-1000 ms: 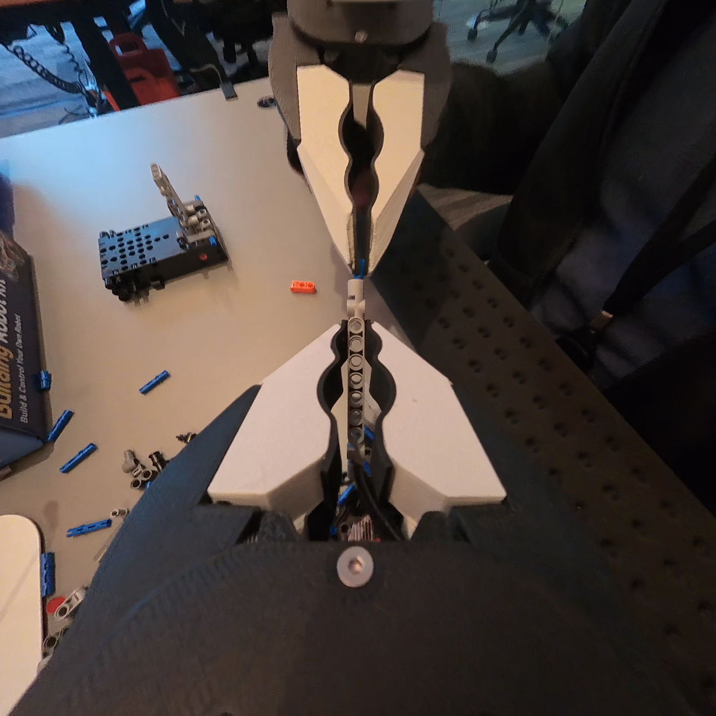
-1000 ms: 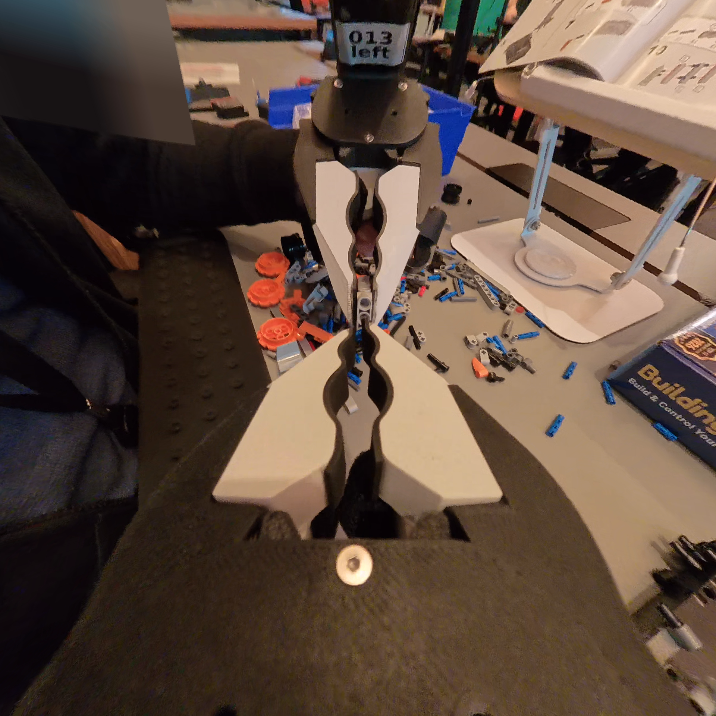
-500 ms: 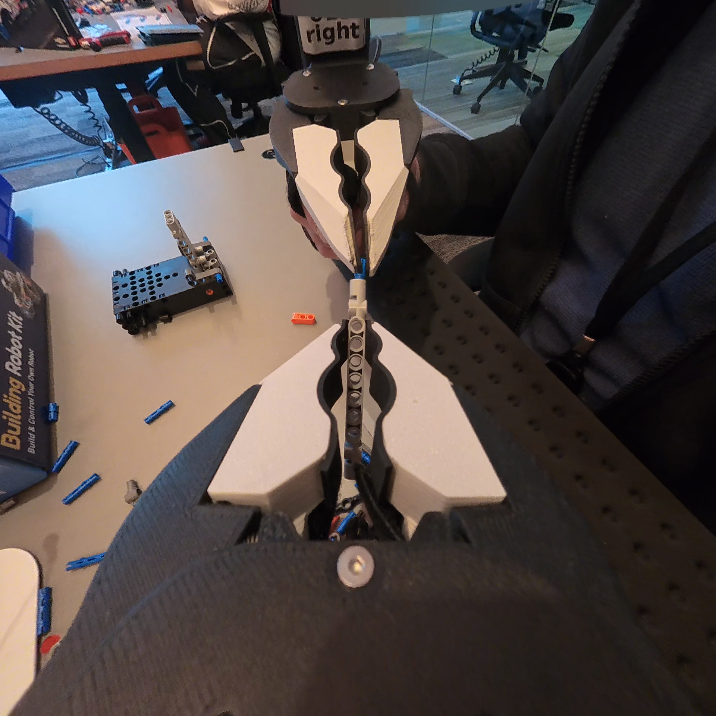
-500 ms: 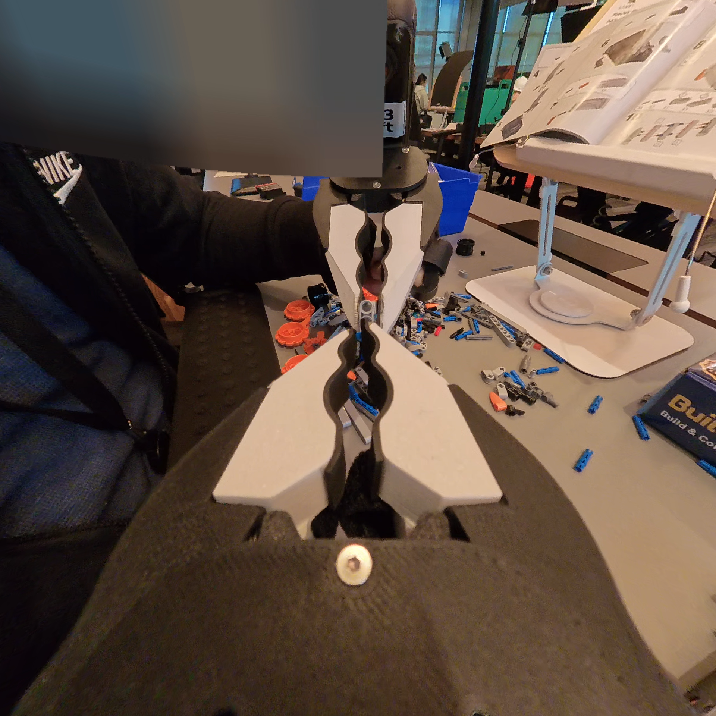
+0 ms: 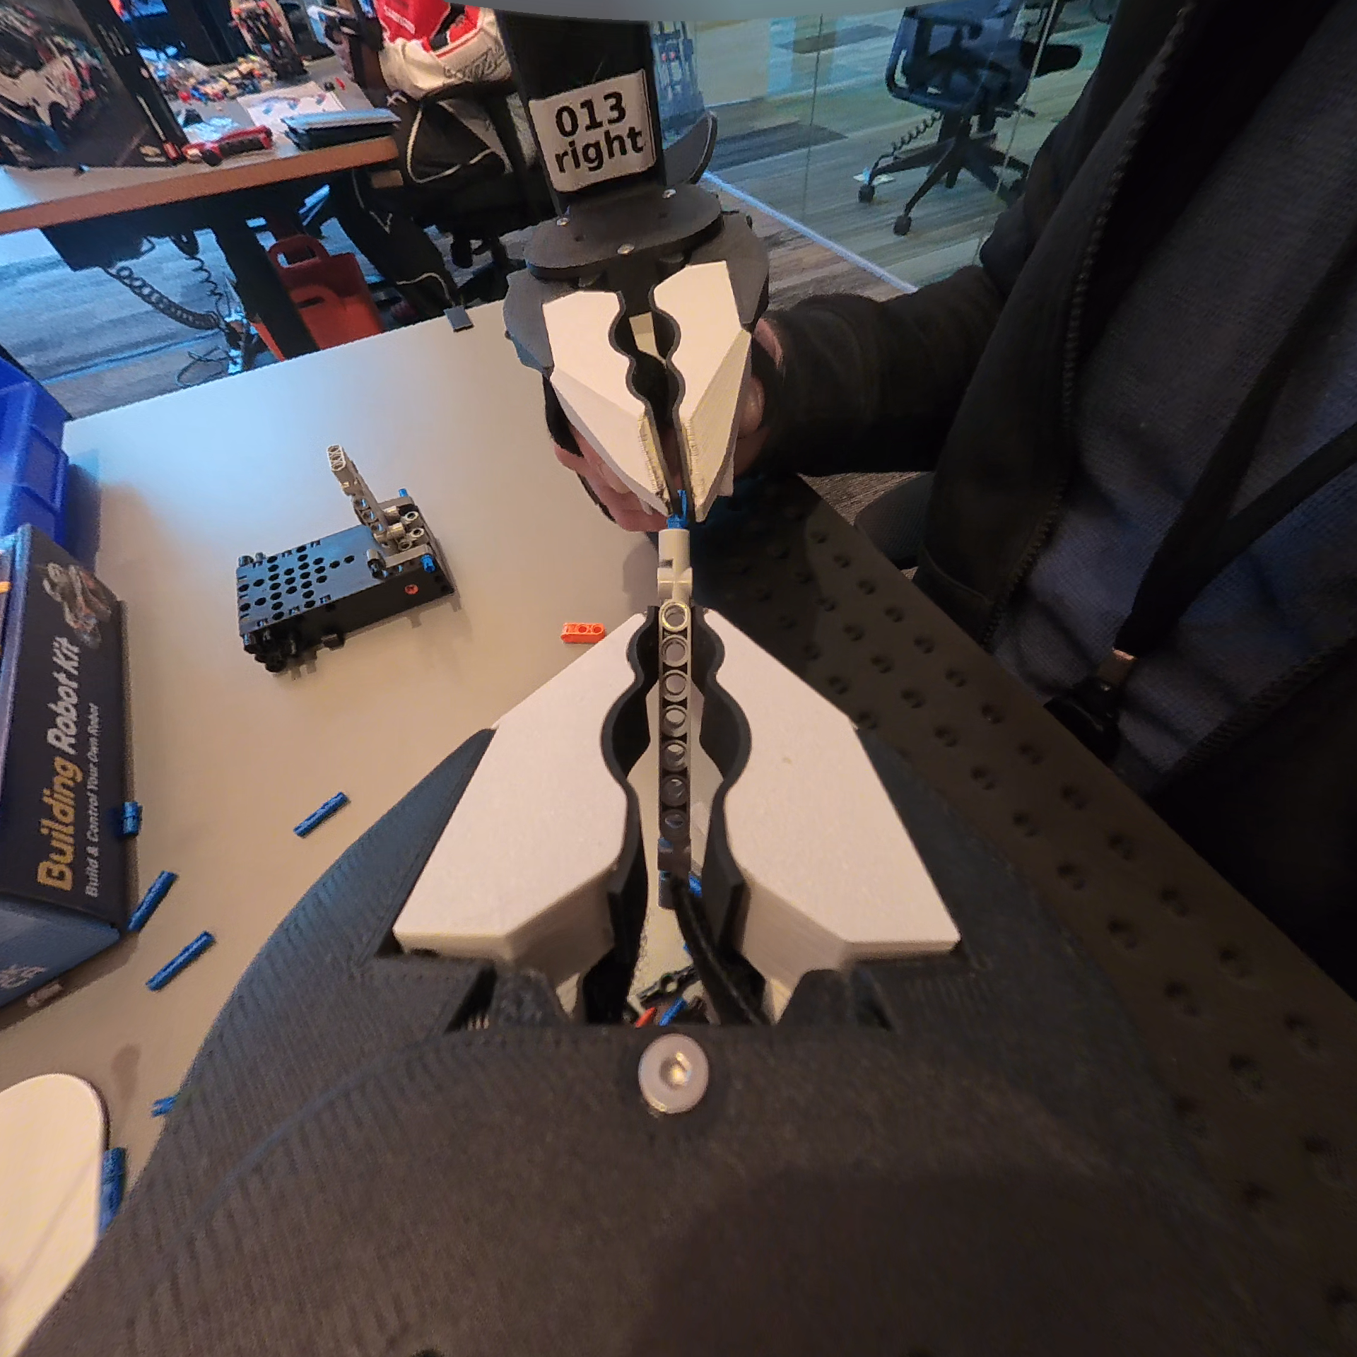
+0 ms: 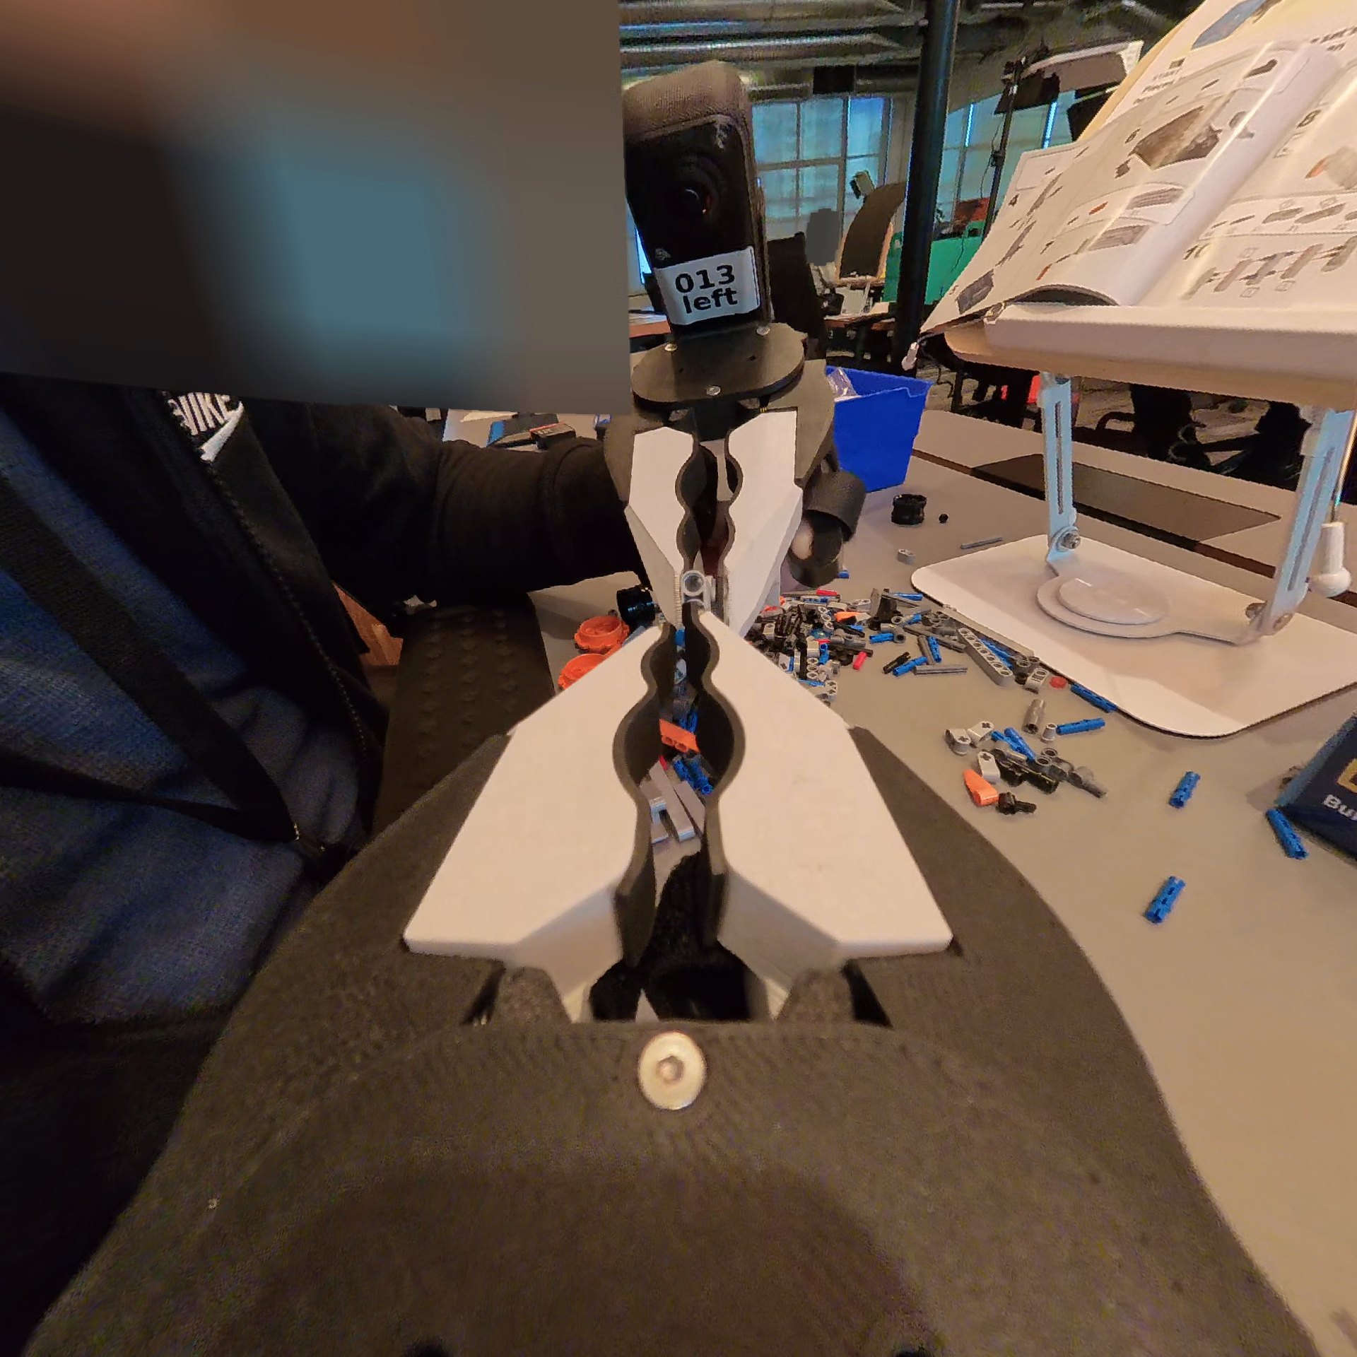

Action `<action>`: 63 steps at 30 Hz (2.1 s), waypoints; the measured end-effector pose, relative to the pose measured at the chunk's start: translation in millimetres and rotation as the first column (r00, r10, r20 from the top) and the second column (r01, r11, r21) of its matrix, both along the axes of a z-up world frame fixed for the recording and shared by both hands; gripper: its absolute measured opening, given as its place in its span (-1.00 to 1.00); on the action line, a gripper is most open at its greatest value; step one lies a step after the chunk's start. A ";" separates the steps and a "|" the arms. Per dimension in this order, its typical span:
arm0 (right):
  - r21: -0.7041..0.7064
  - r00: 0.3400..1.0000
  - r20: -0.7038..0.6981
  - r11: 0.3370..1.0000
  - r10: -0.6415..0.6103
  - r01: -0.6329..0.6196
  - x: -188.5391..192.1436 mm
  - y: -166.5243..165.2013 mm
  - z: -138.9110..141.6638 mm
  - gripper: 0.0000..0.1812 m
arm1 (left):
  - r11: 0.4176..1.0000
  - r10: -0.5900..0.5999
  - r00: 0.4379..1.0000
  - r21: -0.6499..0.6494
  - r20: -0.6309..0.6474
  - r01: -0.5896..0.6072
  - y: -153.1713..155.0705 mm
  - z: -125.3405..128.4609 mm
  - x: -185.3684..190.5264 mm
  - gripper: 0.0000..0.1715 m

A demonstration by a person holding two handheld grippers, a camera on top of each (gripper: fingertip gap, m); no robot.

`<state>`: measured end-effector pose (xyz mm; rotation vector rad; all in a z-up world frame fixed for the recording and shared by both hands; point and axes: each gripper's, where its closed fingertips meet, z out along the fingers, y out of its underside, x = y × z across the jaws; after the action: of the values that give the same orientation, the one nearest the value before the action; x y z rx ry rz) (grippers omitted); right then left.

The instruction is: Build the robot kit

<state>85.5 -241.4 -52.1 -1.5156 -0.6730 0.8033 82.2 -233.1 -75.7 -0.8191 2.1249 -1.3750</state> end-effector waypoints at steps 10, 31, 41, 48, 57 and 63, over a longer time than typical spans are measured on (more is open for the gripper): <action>0.005 0.998 -0.055 0.999 0.038 -0.038 0.4 -4.0 3.1 -1.00 | 1.000 -0.017 0.999 0.008 0.028 0.017 -3.5 5.7 -1.7 -0.94; 0.082 0.978 0.168 0.991 -0.122 0.110 4.7 2.6 -4.3 -0.99 | 0.994 0.042 0.999 0.099 0.008 -0.043 4.7 -1.1 4.1 -0.94; 0.054 0.993 0.105 0.997 -0.062 0.056 1.8 2.3 -3.3 -1.00 | 0.992 0.032 0.999 0.123 0.019 -0.034 -2.4 -1.1 8.3 -0.94; 0.039 1.000 -0.003 0.999 -0.030 0.030 8.6 -1.5 4.2 -1.00 | 0.995 0.033 0.999 0.090 0.031 -0.036 -1.9 5.5 9.2 -0.94; 0.045 0.998 -0.068 0.999 -0.016 0.019 12.7 -6.0 10.9 -1.00 | 0.997 0.043 0.998 0.070 0.036 -0.045 -0.3 7.3 10.4 -0.94; 0.052 0.979 -0.201 0.998 0.033 -0.023 15.3 -7.8 22.5 -1.00 | 0.999 0.015 0.998 -0.029 0.061 -0.013 -11.0 15.9 12.3 -0.93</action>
<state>100.8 -249.3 -29.6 -1.3613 -0.5601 0.9413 94.5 -244.1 -59.8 -0.7911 2.0535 -1.4090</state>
